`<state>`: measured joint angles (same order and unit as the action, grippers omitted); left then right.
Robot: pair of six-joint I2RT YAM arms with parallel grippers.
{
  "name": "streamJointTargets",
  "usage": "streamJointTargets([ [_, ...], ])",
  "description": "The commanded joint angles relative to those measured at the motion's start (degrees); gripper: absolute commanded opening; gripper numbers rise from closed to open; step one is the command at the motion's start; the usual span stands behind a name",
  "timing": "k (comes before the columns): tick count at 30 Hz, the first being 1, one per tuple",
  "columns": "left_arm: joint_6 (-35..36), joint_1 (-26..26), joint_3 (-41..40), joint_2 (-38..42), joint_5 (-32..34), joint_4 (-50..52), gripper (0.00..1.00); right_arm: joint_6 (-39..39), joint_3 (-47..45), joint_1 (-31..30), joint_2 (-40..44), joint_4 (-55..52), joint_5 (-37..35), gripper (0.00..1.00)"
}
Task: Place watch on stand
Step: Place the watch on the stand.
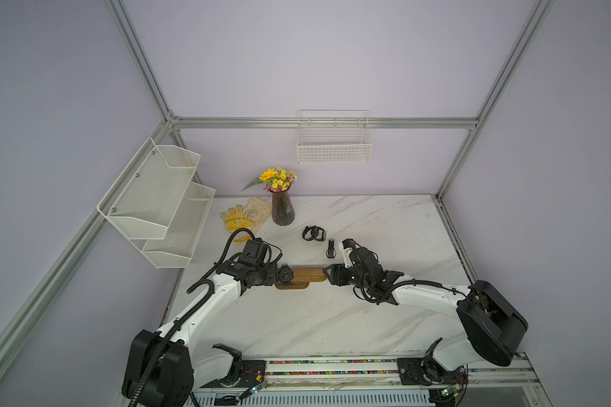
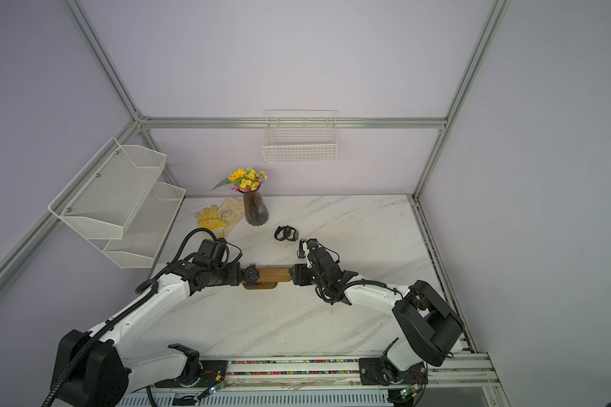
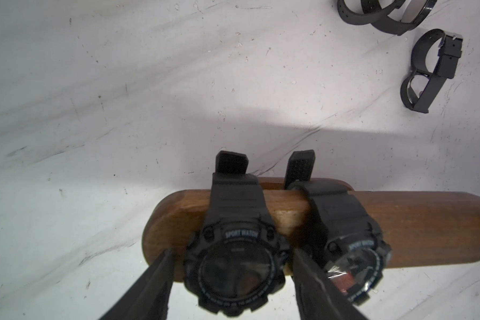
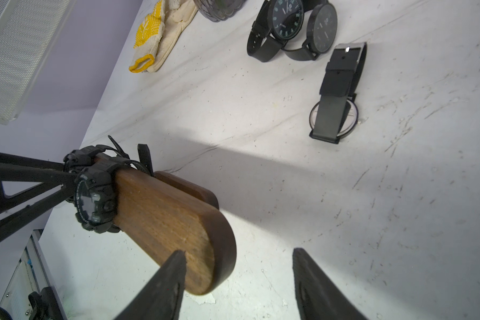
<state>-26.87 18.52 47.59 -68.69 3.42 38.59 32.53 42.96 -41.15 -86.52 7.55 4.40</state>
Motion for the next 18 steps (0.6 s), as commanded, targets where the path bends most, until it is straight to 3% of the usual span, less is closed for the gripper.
streamJointTargets([
  [1, -0.72, 0.37, 0.34, 2.01, 0.88, 0.14, 0.68, 0.78, 1.42, 0.36, 1.30, 0.71, 0.06, 0.64],
  [18, -1.07, -0.15, 2.52, -0.81, 2.12, -0.43, 0.75, 0.40, 1.41, 0.45, 2.68, 0.01, 0.28, 0.64],
])
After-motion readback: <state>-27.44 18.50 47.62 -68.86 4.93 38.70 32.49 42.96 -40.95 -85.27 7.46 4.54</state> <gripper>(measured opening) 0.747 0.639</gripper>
